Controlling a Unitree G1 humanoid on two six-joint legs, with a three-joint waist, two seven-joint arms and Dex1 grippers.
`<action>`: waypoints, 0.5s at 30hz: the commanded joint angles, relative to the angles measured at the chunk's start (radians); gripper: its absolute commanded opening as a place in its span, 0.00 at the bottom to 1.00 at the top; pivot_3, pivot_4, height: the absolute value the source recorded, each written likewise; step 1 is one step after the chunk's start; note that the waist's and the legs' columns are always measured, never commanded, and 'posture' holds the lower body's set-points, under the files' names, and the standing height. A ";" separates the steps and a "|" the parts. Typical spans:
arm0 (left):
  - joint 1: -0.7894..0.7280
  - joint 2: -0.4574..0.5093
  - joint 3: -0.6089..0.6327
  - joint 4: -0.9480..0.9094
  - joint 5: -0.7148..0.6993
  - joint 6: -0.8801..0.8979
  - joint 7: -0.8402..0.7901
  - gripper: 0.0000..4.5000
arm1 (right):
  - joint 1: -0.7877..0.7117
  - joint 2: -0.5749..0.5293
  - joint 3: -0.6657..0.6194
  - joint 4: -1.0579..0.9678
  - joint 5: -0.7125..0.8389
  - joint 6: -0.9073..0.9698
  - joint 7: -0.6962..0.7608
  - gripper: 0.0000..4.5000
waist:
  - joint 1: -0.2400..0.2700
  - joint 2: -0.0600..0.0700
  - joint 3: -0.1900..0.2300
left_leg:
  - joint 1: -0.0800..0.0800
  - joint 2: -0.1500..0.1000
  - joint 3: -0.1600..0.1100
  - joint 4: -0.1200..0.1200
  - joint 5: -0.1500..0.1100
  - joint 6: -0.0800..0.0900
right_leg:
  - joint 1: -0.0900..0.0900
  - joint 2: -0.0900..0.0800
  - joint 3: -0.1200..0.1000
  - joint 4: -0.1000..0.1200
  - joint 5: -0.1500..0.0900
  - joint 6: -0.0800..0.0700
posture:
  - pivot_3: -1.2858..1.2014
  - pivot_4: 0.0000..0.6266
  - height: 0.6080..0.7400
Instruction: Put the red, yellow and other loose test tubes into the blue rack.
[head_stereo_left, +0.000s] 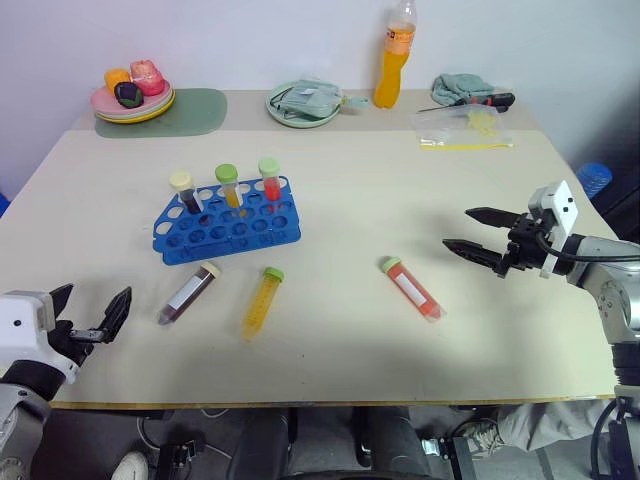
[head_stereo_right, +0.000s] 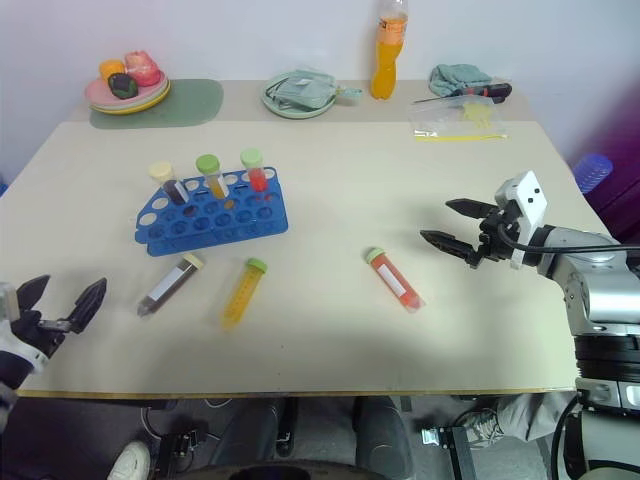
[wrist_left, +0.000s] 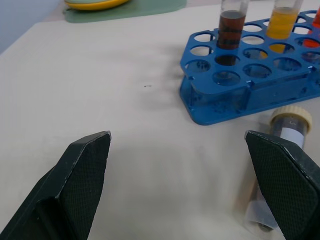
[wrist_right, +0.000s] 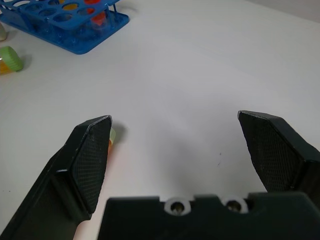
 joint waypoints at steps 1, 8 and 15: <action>-0.002 0.011 0.015 -0.011 0.002 -0.016 -0.003 0.98 | 0.006 -0.010 -0.031 -0.037 0.015 -0.002 0.001 1.00 | 0.000 0.000 0.000 | 0.000 0.000 0.000 0.000 0.000 0.000 | 0.000 0.000 0.000 0.000 0.000 0.000 | 0.52 0.24 1.00; -0.017 0.025 0.014 -0.005 -0.001 -0.011 -0.012 0.98 | 0.014 -0.002 -0.027 -0.060 0.018 0.011 -0.017 1.00 | 0.000 0.000 0.000 | 0.000 0.000 0.000 0.000 0.000 0.000 | 0.000 0.000 0.000 0.000 0.000 0.000 | 0.52 0.24 1.00; -0.074 0.049 -0.046 -0.022 -0.011 -0.002 -0.029 0.98 | 0.034 -0.019 -0.030 -0.127 0.018 0.074 -0.052 1.00 | 0.003 0.000 0.000 | 0.000 0.000 0.000 0.000 0.000 0.000 | 0.000 0.000 0.000 0.000 0.000 0.000 | 0.52 0.24 1.00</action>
